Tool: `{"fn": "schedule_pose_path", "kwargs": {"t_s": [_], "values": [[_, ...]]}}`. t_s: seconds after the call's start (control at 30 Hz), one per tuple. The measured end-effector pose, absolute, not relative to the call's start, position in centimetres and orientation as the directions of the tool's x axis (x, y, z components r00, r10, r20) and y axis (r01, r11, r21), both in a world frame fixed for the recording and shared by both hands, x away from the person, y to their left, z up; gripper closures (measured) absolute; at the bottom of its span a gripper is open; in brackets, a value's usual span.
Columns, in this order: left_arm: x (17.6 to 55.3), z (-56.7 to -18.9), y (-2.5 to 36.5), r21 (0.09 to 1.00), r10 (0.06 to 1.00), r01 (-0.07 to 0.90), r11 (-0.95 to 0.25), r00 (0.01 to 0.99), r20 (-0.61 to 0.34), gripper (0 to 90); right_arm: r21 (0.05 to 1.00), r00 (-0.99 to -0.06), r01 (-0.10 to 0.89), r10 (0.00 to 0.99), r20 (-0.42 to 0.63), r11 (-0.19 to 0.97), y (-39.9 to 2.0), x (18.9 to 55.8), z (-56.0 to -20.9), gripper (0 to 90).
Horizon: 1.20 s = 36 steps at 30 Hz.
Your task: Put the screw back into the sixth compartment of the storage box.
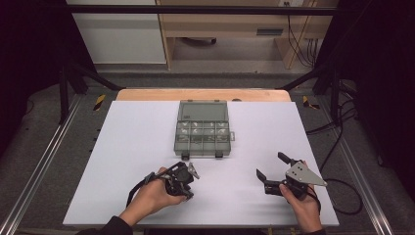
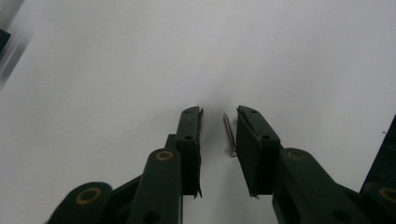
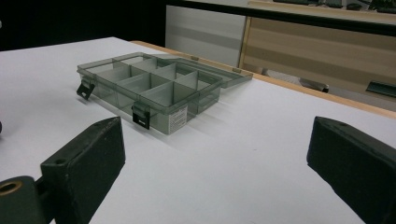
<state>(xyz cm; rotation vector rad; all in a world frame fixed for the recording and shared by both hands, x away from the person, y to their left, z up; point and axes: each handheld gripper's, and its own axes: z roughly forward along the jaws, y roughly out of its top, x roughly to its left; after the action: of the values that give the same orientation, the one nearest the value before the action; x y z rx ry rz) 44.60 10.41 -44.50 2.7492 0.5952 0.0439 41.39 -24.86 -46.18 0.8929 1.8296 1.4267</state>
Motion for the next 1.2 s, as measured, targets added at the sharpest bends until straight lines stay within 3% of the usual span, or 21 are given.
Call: {"fn": "schedule_pose_path", "kwargs": {"t_s": [0.3, 1.2], "values": [[44.6, -44.7, 10.8, 0.332, 0.426, 0.414, -0.847, 0.904, -0.041, 87.3, 0.976, -0.559, 0.129, 0.826, -0.076, 0.178, -24.8, 41.4, -46.2, 4.6], [45.6, -42.5, 11.3, 0.47, 0.497, 0.438, -0.766, 0.868, 0.0, 87.7, 0.978, -0.568, 0.132, 0.821, -0.061, 0.164, -24.9, 41.5, -46.3, 6.2]]}}
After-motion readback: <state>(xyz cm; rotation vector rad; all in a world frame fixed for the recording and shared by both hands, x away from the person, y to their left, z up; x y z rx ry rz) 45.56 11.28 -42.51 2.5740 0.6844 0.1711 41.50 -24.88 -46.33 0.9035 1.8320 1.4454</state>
